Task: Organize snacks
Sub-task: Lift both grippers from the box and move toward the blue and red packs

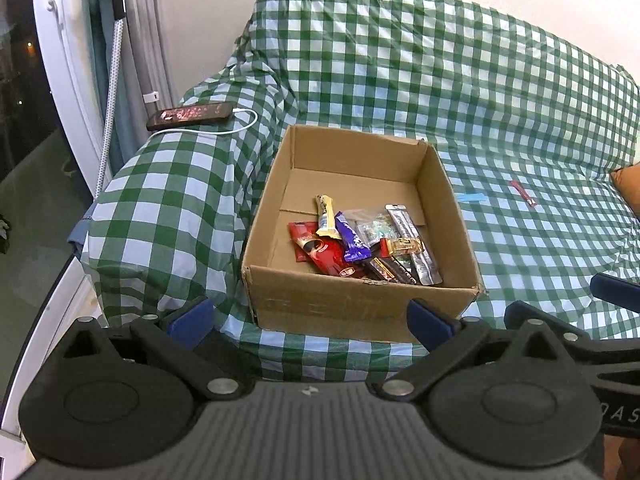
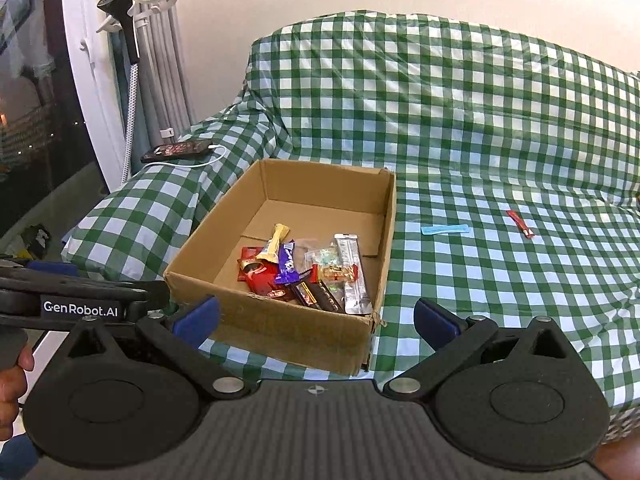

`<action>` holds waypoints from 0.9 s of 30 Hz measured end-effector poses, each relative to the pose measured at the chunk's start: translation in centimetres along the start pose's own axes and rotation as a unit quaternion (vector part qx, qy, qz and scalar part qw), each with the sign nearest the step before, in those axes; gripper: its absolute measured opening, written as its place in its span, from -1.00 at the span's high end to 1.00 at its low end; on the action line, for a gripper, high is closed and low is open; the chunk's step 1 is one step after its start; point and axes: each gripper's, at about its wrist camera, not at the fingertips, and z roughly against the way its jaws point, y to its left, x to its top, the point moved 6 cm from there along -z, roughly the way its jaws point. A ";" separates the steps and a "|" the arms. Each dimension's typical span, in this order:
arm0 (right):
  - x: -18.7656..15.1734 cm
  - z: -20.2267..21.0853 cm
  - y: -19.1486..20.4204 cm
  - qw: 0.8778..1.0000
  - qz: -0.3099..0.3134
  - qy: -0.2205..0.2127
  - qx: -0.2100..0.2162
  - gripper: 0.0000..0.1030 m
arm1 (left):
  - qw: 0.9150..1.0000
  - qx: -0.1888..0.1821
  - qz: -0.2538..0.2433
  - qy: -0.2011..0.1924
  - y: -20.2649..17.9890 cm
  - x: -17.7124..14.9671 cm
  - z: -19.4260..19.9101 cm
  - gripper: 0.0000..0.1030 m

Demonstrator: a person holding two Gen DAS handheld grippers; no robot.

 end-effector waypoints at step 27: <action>-0.7 -1.3 -0.2 1.000 -0.011 0.026 -0.001 -0.99 | 0.999 0.001 -0.009 0.035 0.1 -0.6 -2.0 -0.99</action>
